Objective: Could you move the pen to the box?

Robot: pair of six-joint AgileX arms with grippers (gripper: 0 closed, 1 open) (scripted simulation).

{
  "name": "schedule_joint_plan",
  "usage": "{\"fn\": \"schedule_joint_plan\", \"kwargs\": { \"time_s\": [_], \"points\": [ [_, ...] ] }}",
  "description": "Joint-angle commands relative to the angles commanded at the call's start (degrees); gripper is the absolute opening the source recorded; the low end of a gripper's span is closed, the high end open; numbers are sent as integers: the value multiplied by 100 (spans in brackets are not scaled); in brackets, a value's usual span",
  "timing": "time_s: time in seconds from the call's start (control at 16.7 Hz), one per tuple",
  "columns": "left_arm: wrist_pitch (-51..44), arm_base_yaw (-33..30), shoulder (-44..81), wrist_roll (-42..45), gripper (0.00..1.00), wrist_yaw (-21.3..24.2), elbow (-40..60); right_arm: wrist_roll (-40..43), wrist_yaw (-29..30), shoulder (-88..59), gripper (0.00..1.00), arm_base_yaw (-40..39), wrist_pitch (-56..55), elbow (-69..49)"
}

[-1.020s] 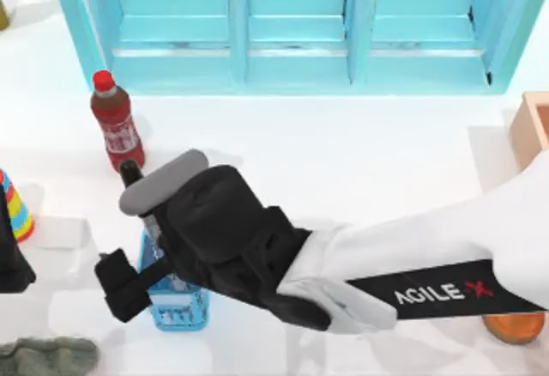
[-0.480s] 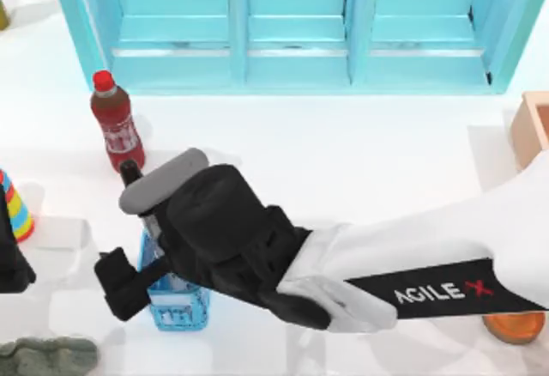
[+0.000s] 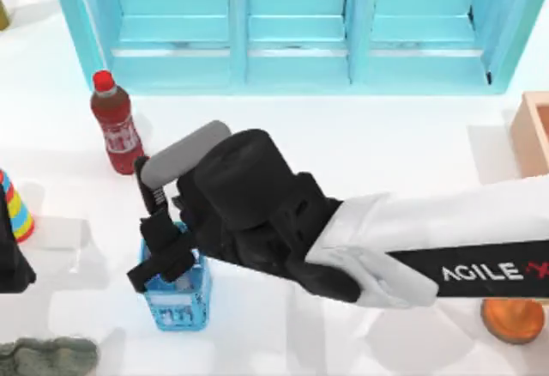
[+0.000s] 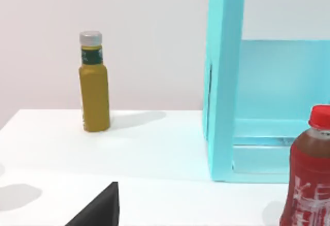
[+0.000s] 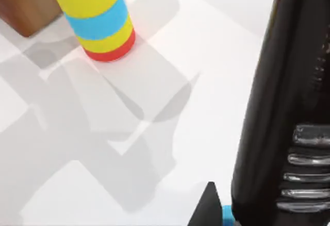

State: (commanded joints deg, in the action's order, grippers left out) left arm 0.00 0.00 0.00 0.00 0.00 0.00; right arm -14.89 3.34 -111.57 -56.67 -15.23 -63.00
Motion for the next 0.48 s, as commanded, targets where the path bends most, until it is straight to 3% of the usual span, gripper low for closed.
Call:
{"fn": "schedule_joint_plan", "kwargs": {
  "time_s": [0.48],
  "points": [
    [0,0,0,0,100,0,0,553,-898,2836,0,1014,2091,537]
  ]
}}
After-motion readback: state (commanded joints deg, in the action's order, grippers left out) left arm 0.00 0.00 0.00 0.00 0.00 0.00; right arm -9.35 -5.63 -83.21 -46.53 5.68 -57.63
